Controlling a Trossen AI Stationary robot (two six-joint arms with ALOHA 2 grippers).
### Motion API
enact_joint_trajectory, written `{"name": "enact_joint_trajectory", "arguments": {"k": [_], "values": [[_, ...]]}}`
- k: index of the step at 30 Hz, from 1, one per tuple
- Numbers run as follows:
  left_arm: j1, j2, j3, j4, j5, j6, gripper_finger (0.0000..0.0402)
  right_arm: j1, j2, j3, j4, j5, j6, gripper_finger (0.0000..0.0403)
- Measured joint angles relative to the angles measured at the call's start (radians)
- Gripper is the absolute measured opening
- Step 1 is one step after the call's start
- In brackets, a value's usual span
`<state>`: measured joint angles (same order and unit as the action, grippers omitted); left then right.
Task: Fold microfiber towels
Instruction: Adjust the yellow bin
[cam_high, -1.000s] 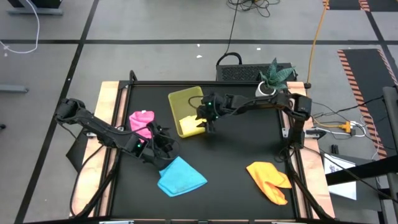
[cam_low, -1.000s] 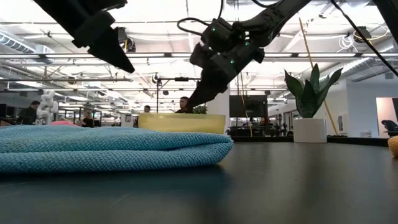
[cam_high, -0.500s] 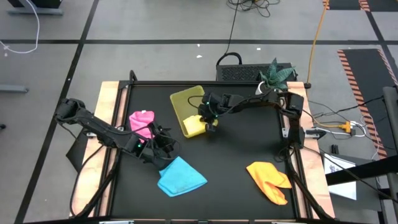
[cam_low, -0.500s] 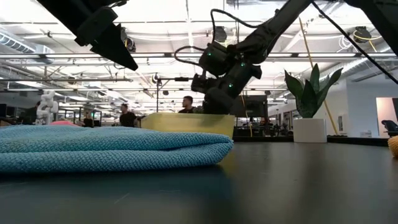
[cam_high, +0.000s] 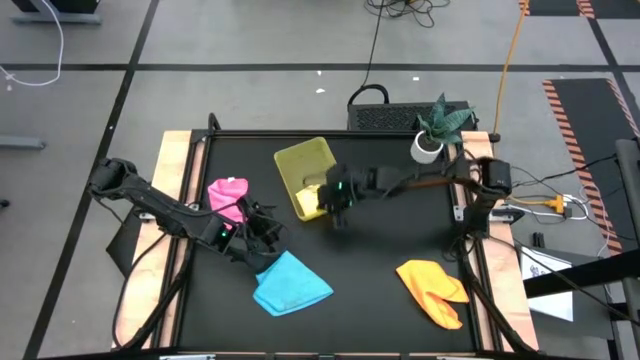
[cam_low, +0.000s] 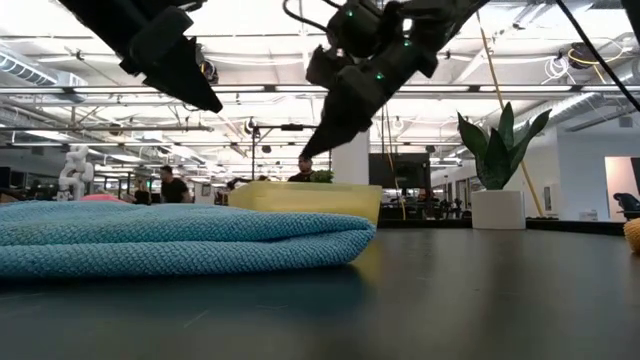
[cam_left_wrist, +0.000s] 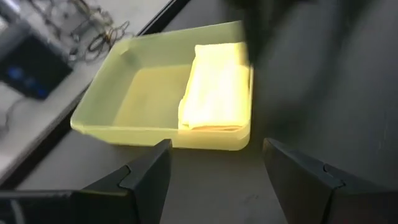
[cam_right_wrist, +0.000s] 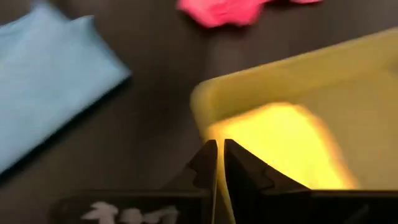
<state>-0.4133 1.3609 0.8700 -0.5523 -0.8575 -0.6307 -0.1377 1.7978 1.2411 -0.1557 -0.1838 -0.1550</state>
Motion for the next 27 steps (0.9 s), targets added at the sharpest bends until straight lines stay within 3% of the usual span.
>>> {"name": "enact_joint_trajectory", "arguments": {"k": [3,6,9,11,14,18,22,27], "values": [[0.035,0.000,-0.017,-0.007,0.000,-0.064,0.0255,0.080,0.022,-0.043,0.055,0.038,0.038,0.0022],[0.104,0.001,-0.072,0.005,0.001,-0.071,0.0255,0.146,0.027,-0.098,0.117,0.202,0.100,0.0022],[0.209,0.001,-0.139,0.127,0.047,-0.002,0.0255,0.190,0.023,-0.141,0.156,0.371,0.151,0.0022],[0.291,0.001,-0.173,0.260,0.146,0.110,0.0255,0.204,0.023,-0.161,0.151,0.423,0.171,0.0022],[0.419,0.001,-0.197,0.429,0.345,0.340,0.0255,0.212,0.023,-0.190,0.151,0.419,0.206,0.0022],[0.523,0.013,-0.190,0.456,0.653,0.791,0.0255,0.227,-0.012,-0.231,0.092,0.418,0.265,0.0022],[0.544,0.013,-0.144,0.349,0.719,1.089,0.0255,0.256,-0.085,-0.316,0.075,0.418,0.316,0.0022],[0.582,0.039,-0.103,0.345,0.759,1.169,0.0255,0.301,-0.224,-0.471,0.157,0.419,0.356,0.0022]]}}
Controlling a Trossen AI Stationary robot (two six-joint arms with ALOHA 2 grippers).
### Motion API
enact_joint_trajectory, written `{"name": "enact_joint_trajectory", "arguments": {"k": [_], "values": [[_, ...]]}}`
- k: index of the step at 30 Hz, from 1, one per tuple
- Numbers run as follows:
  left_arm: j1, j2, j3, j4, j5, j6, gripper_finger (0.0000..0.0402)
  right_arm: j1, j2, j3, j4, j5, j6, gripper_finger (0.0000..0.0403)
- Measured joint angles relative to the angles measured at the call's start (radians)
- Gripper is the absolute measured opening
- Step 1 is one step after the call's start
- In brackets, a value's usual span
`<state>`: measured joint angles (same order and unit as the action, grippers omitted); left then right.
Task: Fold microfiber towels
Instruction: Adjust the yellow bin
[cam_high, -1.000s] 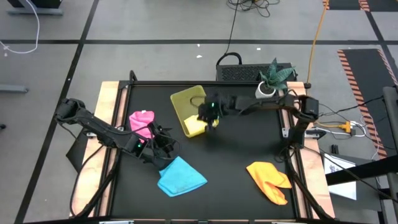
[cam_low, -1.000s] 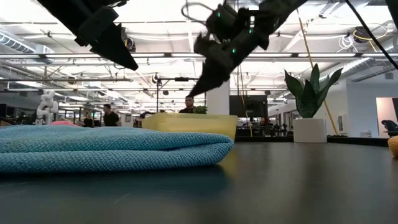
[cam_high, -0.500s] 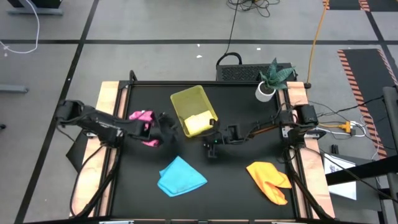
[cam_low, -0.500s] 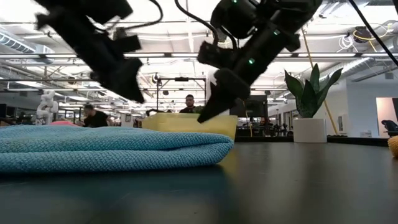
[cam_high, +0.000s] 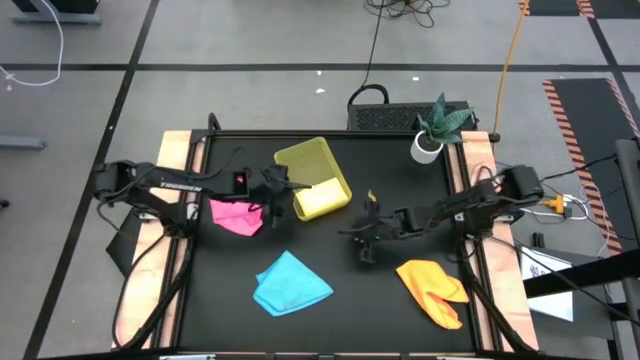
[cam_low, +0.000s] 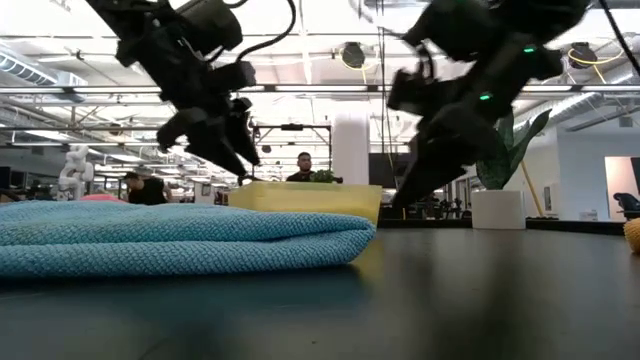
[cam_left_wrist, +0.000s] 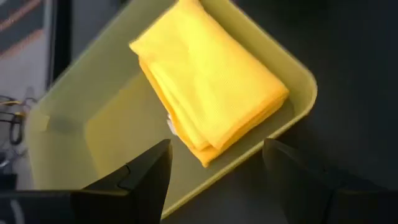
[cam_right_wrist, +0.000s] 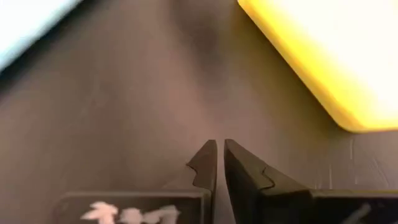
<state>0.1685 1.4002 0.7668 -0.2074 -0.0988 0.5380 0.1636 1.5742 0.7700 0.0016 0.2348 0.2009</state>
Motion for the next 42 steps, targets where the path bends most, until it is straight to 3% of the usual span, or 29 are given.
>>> {"name": "enact_joint_trajectory", "arguments": {"k": [5,11,19,27,31,42], "values": [[0.041,0.107,0.039,-0.021,0.038,0.052,0.0255,0.069,-0.168,-0.167,0.131,-0.001,-0.001,0.0022],[0.054,0.235,0.151,-0.110,0.019,0.055,0.0245,0.144,-0.343,-0.359,0.407,-0.001,-0.012,0.0022],[0.039,0.291,0.328,-0.270,0.080,0.024,0.0115,0.166,-0.446,-0.544,0.720,0.000,-0.029,0.0022],[0.019,0.291,0.387,-0.250,0.082,0.033,0.0006,0.166,-0.472,-0.557,0.734,-0.003,-0.023,0.0022],[0.010,0.291,0.386,-0.261,0.052,0.047,0.0028,0.173,-0.471,-0.557,0.728,-0.002,-0.023,0.0022],[0.030,0.313,0.385,-0.339,-0.015,0.132,0.0202,0.173,-0.471,-0.557,0.740,-0.001,-0.030,0.0022]]}}
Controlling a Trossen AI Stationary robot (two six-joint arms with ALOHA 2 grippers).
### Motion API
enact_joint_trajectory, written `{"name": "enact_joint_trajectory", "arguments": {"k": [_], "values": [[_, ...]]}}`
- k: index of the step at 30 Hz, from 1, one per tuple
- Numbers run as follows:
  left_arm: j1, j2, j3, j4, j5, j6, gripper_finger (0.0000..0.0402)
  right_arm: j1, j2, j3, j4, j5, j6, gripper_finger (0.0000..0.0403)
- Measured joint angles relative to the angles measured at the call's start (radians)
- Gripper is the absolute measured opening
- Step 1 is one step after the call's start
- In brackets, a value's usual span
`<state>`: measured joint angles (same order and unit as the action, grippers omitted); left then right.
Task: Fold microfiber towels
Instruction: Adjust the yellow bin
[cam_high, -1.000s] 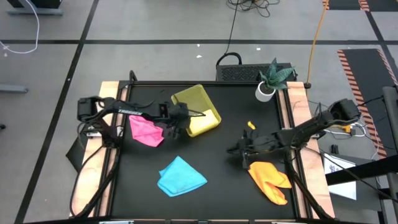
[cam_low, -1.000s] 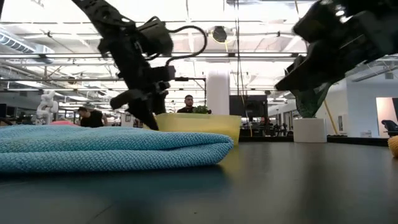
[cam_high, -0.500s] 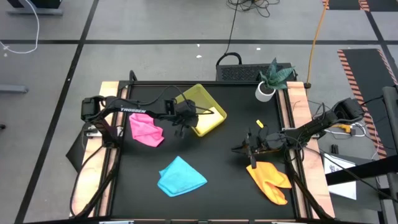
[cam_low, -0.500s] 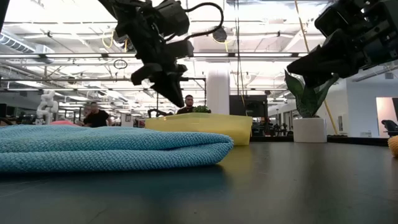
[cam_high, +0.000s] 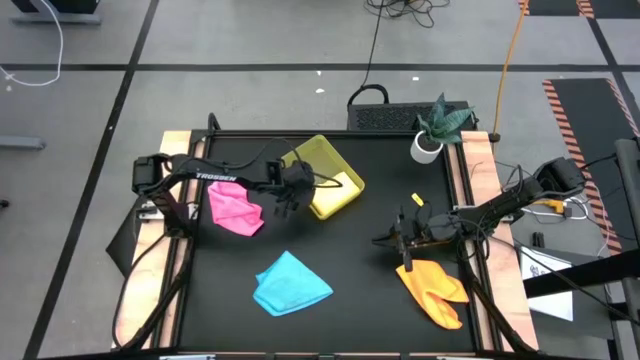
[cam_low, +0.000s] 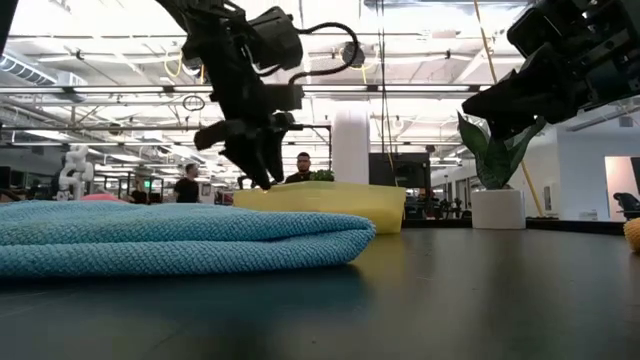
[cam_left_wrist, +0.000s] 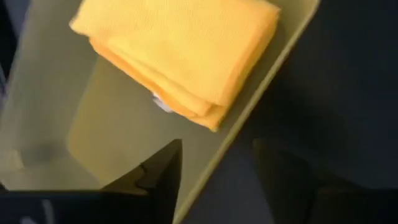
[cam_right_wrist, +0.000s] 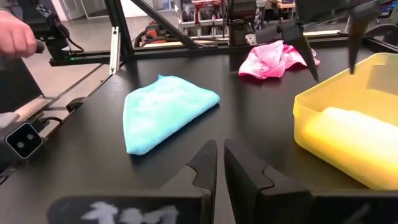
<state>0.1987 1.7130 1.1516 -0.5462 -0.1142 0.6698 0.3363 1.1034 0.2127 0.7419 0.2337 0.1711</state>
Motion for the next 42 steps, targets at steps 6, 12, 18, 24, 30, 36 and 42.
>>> {"name": "enact_joint_trajectory", "arguments": {"k": [6,12,18,24,30,36,42], "values": [[0.025,0.080,-0.001,0.014,0.008,0.056,0.0201,0.000,0.000,0.000,0.002,0.000,0.000,0.0022],[0.029,0.132,-0.001,-0.001,0.008,0.043,0.0127,0.000,0.000,0.000,-0.008,0.000,0.000,0.0022],[0.006,0.118,0.002,0.001,0.011,0.000,0.0031,0.000,0.000,0.000,-0.011,0.001,0.000,0.0022],[-0.024,0.117,0.019,0.026,0.043,-0.066,0.0017,0.000,0.000,0.000,-0.010,0.001,0.000,0.0022],[-0.057,0.117,0.019,0.113,0.111,-0.152,0.0006,0.000,0.000,0.000,-0.007,0.001,0.000,0.0022],[-0.073,0.122,0.019,0.215,0.145,-0.276,0.0006,0.000,0.000,0.000,-0.005,0.001,0.000,0.0022],[-0.065,0.122,0.019,0.266,0.142,-0.391,0.0016,0.000,0.000,0.000,-0.005,0.001,0.000,0.0022]]}}
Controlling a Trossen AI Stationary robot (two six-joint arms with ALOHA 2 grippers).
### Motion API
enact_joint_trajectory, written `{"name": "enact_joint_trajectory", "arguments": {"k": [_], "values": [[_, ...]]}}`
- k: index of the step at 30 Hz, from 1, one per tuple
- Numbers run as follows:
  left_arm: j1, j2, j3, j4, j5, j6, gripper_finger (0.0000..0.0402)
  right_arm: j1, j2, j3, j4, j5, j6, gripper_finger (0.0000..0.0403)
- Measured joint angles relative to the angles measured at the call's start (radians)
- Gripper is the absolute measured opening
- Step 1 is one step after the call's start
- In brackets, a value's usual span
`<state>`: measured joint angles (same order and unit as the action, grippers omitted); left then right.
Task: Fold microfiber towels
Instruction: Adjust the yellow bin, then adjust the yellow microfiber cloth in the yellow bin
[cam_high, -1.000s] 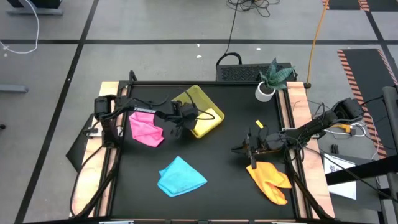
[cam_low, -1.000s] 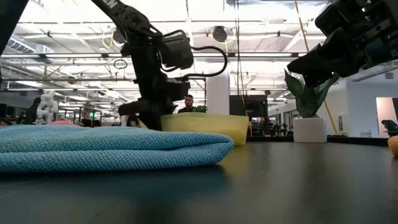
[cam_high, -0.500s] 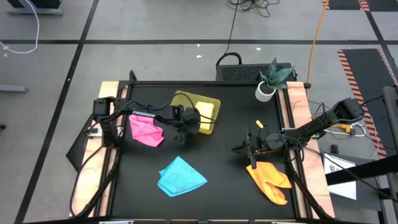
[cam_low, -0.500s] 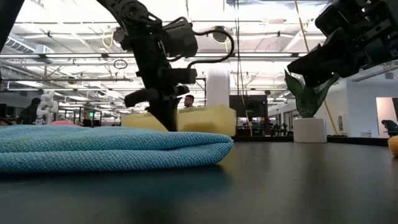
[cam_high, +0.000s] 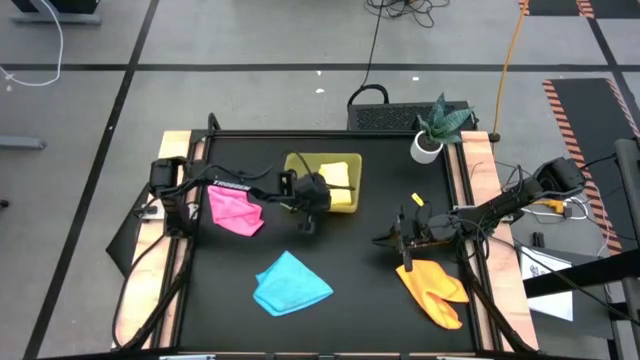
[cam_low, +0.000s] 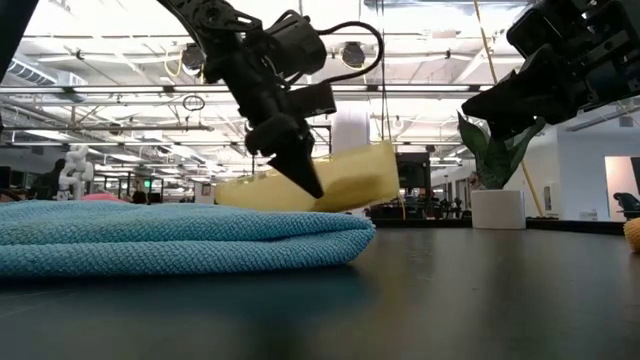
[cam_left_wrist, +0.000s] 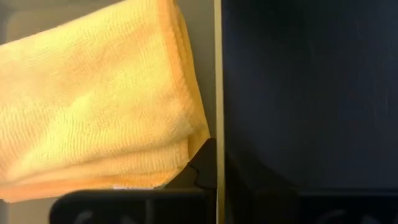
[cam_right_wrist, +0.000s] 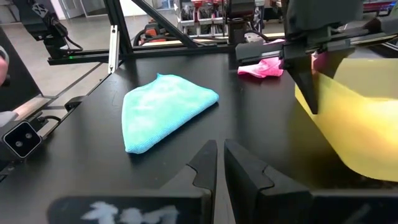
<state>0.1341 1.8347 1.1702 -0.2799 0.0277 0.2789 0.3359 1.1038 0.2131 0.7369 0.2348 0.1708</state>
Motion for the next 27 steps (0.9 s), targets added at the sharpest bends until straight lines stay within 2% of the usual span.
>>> {"name": "enact_joint_trajectory", "arguments": {"k": [9,17,20,23,27], "values": [[0.003,0.000,0.000,0.040,-0.001,-0.018,0.0021,0.000,0.000,0.000,0.000,0.000,0.000,0.0022],[0.005,0.018,0.000,0.051,0.028,-0.026,0.0099,0.000,0.003,0.000,0.000,0.005,0.000,0.0022],[0.005,0.021,0.000,0.033,0.031,-0.055,0.0125,-0.001,0.024,0.000,0.000,0.055,0.017,0.0022],[0.008,0.017,0.056,-0.058,0.026,-0.082,0.0134,-0.021,0.060,0.000,-0.001,0.126,0.047,0.0022],[0.028,0.016,0.153,-0.186,-0.062,-0.109,0.0115,-0.077,0.105,0.004,0.003,0.131,0.094,0.0022]]}}
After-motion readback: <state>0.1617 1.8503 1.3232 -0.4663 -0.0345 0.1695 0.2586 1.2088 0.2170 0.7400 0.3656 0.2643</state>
